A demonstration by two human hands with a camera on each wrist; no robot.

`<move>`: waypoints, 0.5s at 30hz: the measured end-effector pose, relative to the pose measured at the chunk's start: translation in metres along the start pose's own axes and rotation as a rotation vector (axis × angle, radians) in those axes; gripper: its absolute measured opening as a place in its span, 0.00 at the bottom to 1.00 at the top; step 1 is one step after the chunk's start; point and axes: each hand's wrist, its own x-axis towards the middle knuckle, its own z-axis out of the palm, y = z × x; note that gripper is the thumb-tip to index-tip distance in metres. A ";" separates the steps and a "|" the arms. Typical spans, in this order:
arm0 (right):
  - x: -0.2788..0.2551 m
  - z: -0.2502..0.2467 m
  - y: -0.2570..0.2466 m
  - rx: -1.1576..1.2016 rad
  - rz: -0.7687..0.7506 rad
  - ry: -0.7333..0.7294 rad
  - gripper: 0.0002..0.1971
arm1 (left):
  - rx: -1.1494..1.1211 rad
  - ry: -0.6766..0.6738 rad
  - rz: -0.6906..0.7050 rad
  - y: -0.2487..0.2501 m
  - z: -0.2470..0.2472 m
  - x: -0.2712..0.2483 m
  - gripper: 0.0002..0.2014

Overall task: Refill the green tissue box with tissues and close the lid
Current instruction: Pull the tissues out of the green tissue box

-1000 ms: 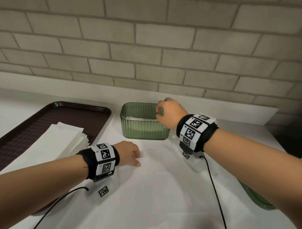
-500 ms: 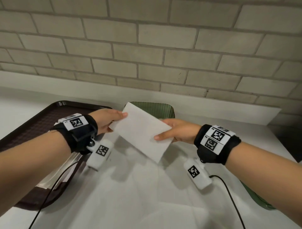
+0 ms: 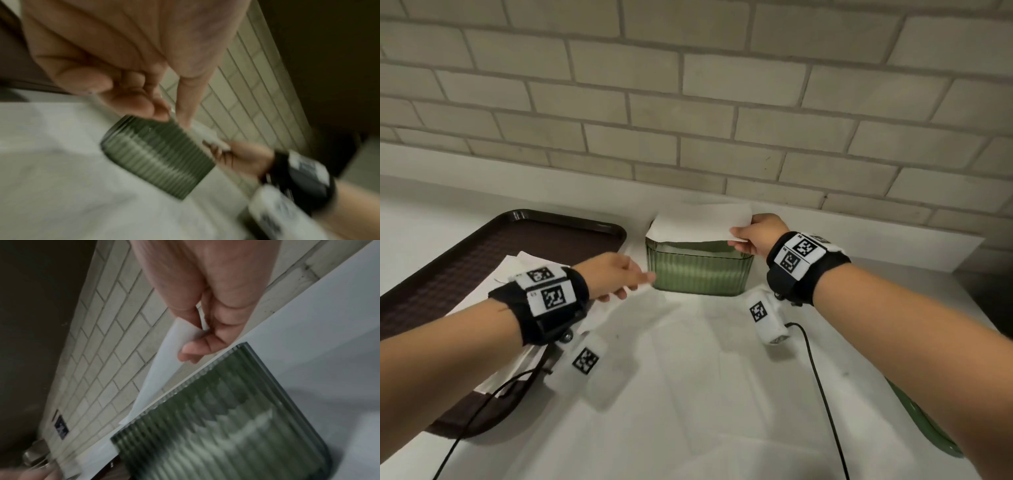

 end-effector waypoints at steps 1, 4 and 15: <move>0.004 0.000 -0.001 -0.024 0.020 0.002 0.15 | 0.117 -0.033 0.013 -0.006 0.005 -0.004 0.13; 0.009 0.004 -0.007 -0.095 0.112 -0.018 0.23 | 0.313 -0.076 0.014 -0.023 0.019 -0.013 0.13; 0.025 0.010 -0.009 -0.624 0.147 -0.139 0.17 | 0.402 -0.168 0.066 -0.032 0.053 -0.008 0.23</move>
